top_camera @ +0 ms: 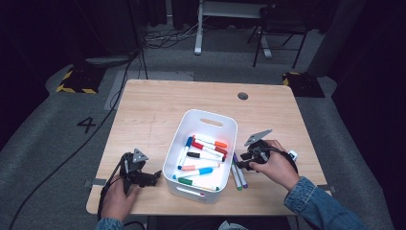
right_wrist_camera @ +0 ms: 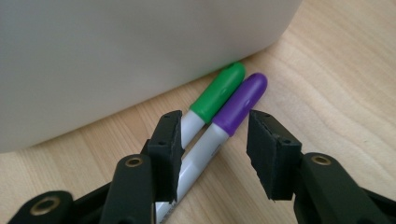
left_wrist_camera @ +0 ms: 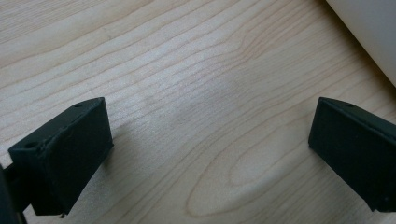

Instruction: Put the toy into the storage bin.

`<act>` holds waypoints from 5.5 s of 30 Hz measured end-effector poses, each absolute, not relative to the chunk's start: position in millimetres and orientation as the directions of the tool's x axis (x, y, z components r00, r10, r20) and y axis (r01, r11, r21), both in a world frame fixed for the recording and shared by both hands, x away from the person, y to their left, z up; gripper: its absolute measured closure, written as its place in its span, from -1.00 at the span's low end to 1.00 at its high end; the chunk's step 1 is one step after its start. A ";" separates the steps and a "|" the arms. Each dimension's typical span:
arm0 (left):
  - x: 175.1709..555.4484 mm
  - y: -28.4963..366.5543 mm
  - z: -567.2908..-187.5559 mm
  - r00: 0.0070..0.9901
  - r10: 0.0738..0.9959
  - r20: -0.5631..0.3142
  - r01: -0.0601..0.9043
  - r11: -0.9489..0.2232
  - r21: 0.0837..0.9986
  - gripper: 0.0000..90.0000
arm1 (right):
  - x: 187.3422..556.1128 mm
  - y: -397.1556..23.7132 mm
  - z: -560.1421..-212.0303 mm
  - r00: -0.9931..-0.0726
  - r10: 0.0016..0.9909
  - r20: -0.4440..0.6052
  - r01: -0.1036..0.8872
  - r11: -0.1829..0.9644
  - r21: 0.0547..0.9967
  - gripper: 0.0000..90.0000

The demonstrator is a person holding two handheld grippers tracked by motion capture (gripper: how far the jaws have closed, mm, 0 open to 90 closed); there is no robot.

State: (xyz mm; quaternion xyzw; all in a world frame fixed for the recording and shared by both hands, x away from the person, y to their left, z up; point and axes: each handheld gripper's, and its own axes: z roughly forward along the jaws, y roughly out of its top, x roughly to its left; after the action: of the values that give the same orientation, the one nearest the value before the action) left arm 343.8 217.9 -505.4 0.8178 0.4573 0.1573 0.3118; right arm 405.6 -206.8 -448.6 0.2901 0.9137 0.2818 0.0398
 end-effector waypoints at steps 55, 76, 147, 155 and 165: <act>343.8 217.8 -505.4 0.532 0.846 -0.029 0.650 -0.387 0.654 -1.00 | 402.4 -243.1 -437.2 -0.783 0.621 0.045 0.555 0.663 0.502 0.72; 343.8 217.9 -505.3 0.533 0.846 -0.028 0.650 -0.388 0.654 -1.00 | 394.7 -252.6 -371.9 -0.805 0.589 0.070 0.521 0.646 0.558 0.71; 344.6 213.8 -505.3 0.511 0.859 -0.026 0.659 -0.372 0.654 -1.00 | 451.1 -120.9 -344.6 -0.906 0.423 0.022 0.337 0.688 0.643 0.71; 344.6 213.8 -505.3 0.511 0.859 -0.026 0.659 -0.372 0.654 -1.00 | 449.3 -121.7 -353.9 -0.908 0.419 0.020 0.339 0.704 0.624 0.71; 344.6 213.8 -505.3 0.511 0.859 -0.027 0.659 -0.372 0.654 -1.00 | 444.1 -109.7 -368.3 -0.930 0.366 -0.026 0.285 0.767 0.575 0.71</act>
State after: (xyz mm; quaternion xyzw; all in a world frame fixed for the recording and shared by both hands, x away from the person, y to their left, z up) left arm 344.6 213.8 -505.3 0.8124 0.4671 0.1615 0.3095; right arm 444.1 -109.7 -368.3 0.1737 0.9374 0.2939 0.0685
